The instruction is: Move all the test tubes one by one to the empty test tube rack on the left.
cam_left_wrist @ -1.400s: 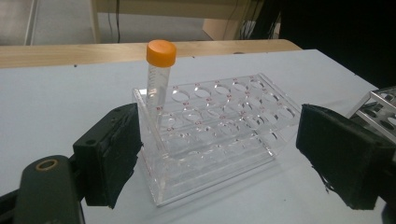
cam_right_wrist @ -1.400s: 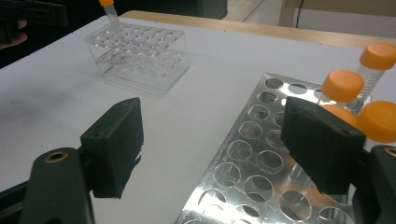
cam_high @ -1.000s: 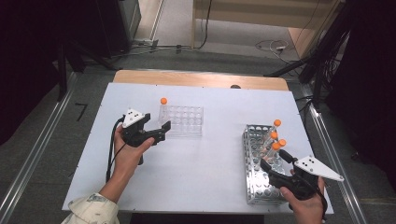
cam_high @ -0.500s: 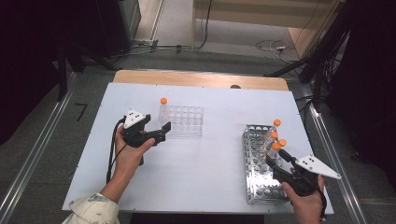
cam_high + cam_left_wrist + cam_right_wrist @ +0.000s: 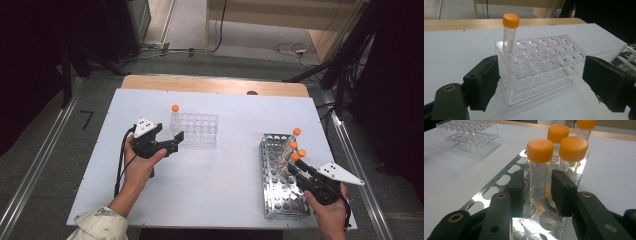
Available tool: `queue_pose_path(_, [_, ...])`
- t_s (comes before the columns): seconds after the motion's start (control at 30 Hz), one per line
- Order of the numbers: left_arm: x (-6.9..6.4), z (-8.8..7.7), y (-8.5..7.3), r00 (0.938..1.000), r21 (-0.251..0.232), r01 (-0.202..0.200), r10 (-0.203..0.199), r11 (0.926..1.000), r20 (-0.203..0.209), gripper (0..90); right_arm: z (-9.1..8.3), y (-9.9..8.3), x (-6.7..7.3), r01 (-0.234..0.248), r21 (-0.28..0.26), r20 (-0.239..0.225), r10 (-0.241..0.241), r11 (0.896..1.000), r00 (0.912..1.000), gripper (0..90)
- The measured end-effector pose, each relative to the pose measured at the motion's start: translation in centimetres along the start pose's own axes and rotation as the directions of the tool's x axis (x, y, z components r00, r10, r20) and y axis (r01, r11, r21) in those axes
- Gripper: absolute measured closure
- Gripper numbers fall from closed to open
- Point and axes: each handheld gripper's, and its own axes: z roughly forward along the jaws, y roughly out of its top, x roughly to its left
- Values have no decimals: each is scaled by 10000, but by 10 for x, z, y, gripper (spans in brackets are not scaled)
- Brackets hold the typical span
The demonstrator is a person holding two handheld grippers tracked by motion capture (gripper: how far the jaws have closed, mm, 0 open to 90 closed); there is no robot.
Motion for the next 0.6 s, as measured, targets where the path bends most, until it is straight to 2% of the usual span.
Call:
queue_pose_path(0.3, [0, 0, 0, 10000, -72, -17, 16, 10000, -59, 150, 9, 0, -4, 320, 91, -258, -317, 9994, 9992, 662])
queue_pose_path(0.4, [-1, 0, 0, 10000, -47, -27, 27, 10000, -79, 149, 12, 0, -5, 454, 184, -273, -449, 9988, 9986, 704])
queue_pose_path(0.6, [-1, -1, 0, 10000, -62, -28, 27, 10000, -84, 149, 11, 1, -5, 486, 135, -345, -481, 9987, 9982, 720])
